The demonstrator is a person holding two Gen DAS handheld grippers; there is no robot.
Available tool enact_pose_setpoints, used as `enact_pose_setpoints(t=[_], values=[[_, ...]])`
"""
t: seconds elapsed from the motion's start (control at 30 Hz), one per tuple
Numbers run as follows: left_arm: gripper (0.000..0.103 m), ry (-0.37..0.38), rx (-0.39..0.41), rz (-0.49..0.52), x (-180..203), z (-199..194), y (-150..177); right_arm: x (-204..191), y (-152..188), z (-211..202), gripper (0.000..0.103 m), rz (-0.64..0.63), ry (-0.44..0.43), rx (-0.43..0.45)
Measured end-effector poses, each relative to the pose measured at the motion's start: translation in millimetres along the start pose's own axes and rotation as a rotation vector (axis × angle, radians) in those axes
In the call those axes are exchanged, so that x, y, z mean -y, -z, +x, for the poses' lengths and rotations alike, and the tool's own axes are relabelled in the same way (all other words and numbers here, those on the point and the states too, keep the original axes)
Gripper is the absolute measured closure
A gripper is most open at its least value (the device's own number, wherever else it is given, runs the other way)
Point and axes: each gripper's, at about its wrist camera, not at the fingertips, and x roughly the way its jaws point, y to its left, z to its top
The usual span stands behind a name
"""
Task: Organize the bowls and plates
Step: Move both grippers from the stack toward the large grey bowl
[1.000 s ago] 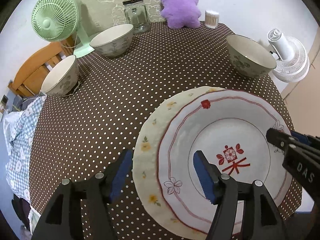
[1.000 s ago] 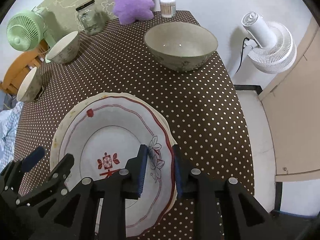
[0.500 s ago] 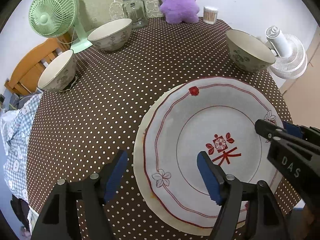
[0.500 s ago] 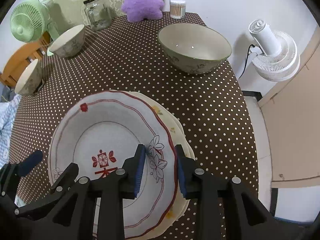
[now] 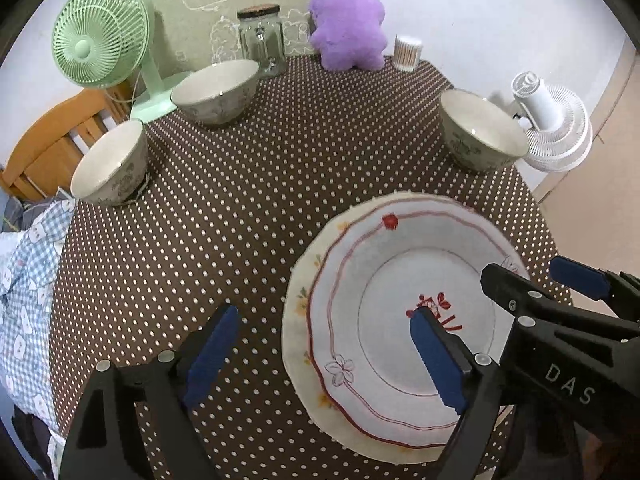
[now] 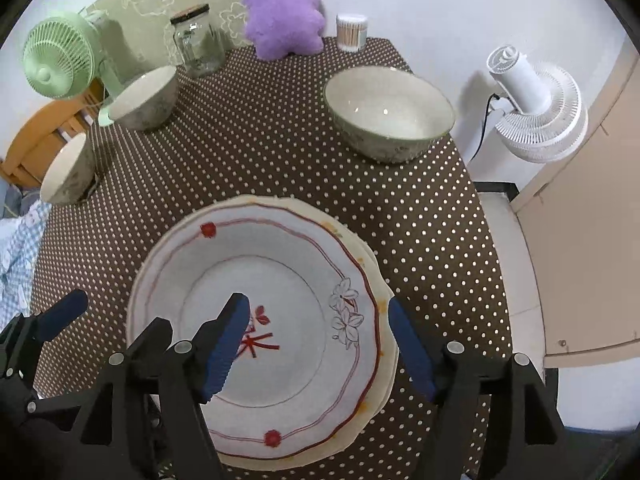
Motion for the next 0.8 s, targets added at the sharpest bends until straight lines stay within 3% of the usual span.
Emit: enact_pose_setpoints(t=[0.3,0.8], values=[[0.013,-0.002,0.085,-0.004,-41.4,-27.8,-19.7,-35.6,-15.1,-27.2,0.028,0.027,-0.017,0.065],[0.016,-0.057,0.153,-0.044,-162.2,-33.0,-48.7,-158.0,-51.0,-31.8,0.028,0.003,-0.071,0.139]])
